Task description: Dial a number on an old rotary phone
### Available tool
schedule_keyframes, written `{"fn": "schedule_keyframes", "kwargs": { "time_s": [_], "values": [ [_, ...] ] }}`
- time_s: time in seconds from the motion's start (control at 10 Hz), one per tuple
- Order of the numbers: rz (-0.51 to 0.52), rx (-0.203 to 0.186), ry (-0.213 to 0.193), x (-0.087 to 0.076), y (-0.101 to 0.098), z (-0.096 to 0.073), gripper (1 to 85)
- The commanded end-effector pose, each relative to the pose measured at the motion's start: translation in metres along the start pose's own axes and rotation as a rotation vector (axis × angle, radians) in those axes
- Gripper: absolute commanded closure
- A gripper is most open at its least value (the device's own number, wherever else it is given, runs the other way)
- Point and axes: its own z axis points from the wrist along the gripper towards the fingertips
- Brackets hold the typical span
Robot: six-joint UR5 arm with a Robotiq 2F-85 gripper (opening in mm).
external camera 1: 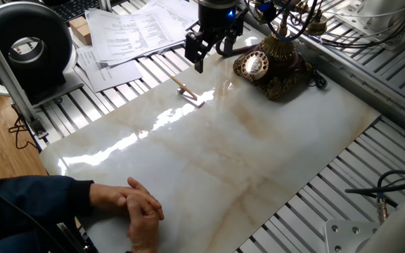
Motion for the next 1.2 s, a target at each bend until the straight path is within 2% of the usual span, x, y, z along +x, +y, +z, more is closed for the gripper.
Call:
{"fn": "schedule_keyframes", "kwargs": {
  "time_s": [0.0,1.0,1.1],
  "values": [
    [0.055,0.007,0.208,0.0538,0.0019,-0.0056,83.7],
    [0.060,0.026,0.217,0.0546,0.0007,-0.0057,83.7],
    [0.058,0.044,0.247,0.0601,-0.0028,-0.0104,83.7]
  ]
}}
